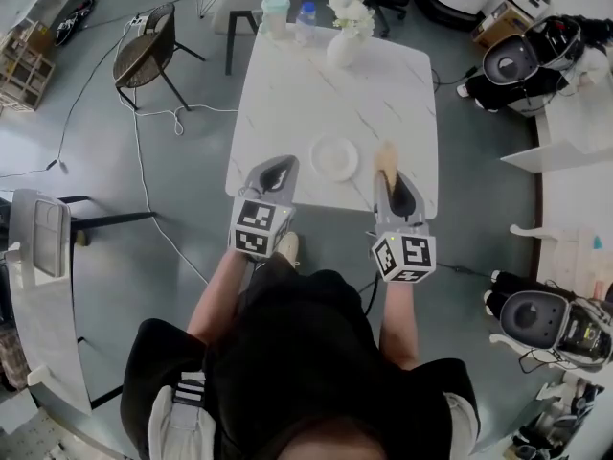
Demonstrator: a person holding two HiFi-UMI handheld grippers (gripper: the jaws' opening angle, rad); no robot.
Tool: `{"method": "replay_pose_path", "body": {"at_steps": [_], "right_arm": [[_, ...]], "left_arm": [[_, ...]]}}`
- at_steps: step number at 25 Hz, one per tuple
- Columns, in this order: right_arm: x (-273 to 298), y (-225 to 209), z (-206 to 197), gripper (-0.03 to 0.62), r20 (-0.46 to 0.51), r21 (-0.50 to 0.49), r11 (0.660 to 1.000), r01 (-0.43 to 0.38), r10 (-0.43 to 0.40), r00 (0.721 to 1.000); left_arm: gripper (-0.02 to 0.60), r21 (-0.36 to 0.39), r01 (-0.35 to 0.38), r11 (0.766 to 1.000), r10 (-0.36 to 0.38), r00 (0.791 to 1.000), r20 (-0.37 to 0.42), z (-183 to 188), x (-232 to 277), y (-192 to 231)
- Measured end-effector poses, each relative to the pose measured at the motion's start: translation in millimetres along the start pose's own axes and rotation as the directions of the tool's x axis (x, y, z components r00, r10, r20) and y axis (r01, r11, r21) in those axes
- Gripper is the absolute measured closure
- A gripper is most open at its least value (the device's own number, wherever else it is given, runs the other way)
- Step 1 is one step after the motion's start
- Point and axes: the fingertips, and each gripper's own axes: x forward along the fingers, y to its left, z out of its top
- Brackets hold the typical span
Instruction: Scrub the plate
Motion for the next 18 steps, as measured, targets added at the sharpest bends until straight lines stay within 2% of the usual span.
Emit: {"method": "replay_pose_path", "body": {"at_steps": [9, 15, 18], "right_arm": [[42, 8, -21, 0.502, -0.061, 0.01, 1.0, 0.003, -0.003, 0.998], [76, -4, -35, 0.502, -0.103, 0.022, 0.999, -0.023, 0.025, 0.994], [93, -10, -52, 0.502, -0.145, 0.033, 0.998, -0.056, 0.061, 0.988]], "left_arm": [[0.575, -0.026, 0.057, 0.998, -0.058, 0.997, -0.051, -23, 31, 19], [0.575, -0.058, 0.048, 0.997, -0.053, 0.994, -0.1, -38, 60, 29], [0.575, -0.075, 0.019, 0.997, -0.028, 0.992, -0.124, -46, 74, 31]]}}
